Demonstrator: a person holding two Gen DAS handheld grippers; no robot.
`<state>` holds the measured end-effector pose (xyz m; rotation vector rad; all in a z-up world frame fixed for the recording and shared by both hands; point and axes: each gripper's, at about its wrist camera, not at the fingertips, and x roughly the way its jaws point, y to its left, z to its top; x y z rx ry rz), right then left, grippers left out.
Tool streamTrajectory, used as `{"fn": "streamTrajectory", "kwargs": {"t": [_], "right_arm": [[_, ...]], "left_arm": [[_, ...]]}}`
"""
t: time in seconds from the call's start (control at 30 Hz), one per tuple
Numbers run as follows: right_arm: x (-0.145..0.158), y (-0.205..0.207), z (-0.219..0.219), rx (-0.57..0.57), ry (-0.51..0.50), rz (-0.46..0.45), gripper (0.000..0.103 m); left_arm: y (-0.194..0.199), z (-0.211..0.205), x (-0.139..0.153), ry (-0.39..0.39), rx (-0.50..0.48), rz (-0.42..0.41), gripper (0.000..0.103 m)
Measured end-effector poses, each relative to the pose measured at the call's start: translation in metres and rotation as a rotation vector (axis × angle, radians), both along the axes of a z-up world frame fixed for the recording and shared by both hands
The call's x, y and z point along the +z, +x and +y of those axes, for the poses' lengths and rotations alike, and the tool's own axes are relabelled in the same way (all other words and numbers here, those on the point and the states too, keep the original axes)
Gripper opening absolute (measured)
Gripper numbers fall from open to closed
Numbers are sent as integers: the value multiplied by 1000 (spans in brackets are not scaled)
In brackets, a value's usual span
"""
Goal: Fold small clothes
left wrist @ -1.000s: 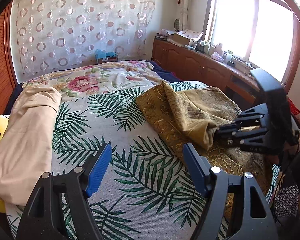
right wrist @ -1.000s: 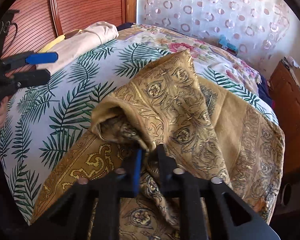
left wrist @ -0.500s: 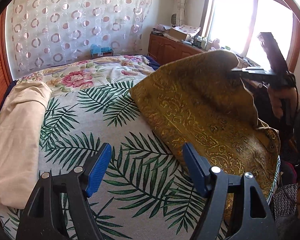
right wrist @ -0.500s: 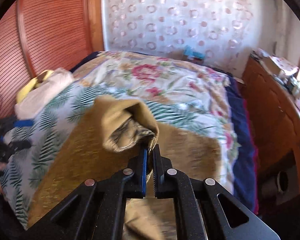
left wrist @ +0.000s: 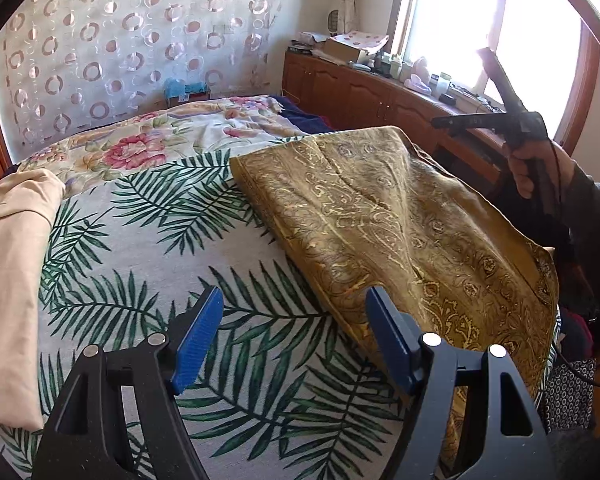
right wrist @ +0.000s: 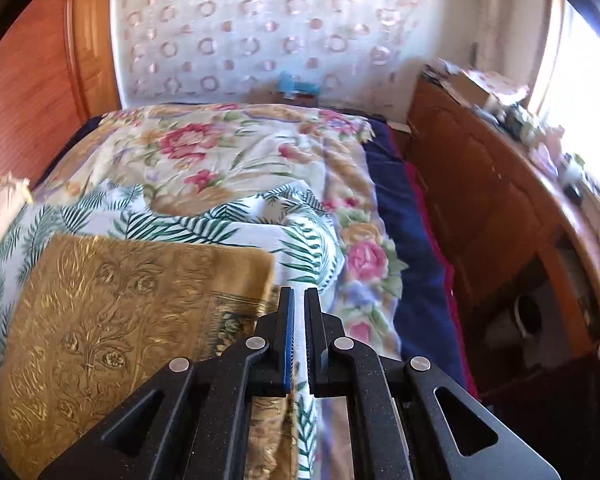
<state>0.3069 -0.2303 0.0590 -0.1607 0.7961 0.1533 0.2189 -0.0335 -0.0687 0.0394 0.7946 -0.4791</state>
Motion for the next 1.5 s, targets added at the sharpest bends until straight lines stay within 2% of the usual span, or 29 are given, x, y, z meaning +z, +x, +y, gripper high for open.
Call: {"fn": "streamTrajectory", "kwargs": {"t": [0.07,0.17,0.27,0.33,0.4,0.57,0.7,0.8,0.9,0.97,1.0,1.03,1.1,1.13,1.17,1.27,1.37,1.5], "right_arm": [[3,-13,4,25,40,-1,5],[5,-41,10,58,43,-8,8],[0,-76,14,89,61,3,22],[-2,-100,15,98,64,7,38],[-7,-128,14,106,81,10,40],[-22,-194,-3,124,106,47,40],[-35,-223,-5,121,99,82,40],[-38,-235,-6,116,104,96,40],[-32,-221,-12,119,96,97,40],[-28,-213,-18,126,95,99,40],[-26,-215,-20,127,92,97,38],[-25,-216,-20,131,91,95,30],[-27,-211,-20,144,91,93,22],[-27,-210,-21,149,90,90,10],[-27,-212,-20,155,90,86,7],[-21,-219,-23,154,99,44,6],[-13,-226,-31,133,113,-5,6],[1,-240,-46,117,94,-35,5]], "left_arm": [[0,-5,-1,2,-8,3,74],[-2,-13,-3,3,-20,5,74],[-4,-20,-6,3,-34,10,74],[-6,-23,-9,8,-43,13,74],[-7,-28,-14,17,-56,23,74],[-6,-38,-27,53,-71,51,74],[-6,-44,-32,76,-80,59,78],[-6,-49,-33,98,-84,57,81],[-6,-56,-34,144,-89,47,84],[-6,-57,-35,145,-88,48,86],[-5,-56,-35,138,-91,54,88],[-5,-57,-35,140,-95,55,89],[-5,-57,-35,143,-95,53,89],[-5,-56,-35,142,-95,52,89],[-5,-57,-35,139,-94,53,89],[-8,-53,-31,121,-62,63,89],[-21,-46,-14,92,-47,19,89],[-39,-41,-1,57,-66,1,89]]}}
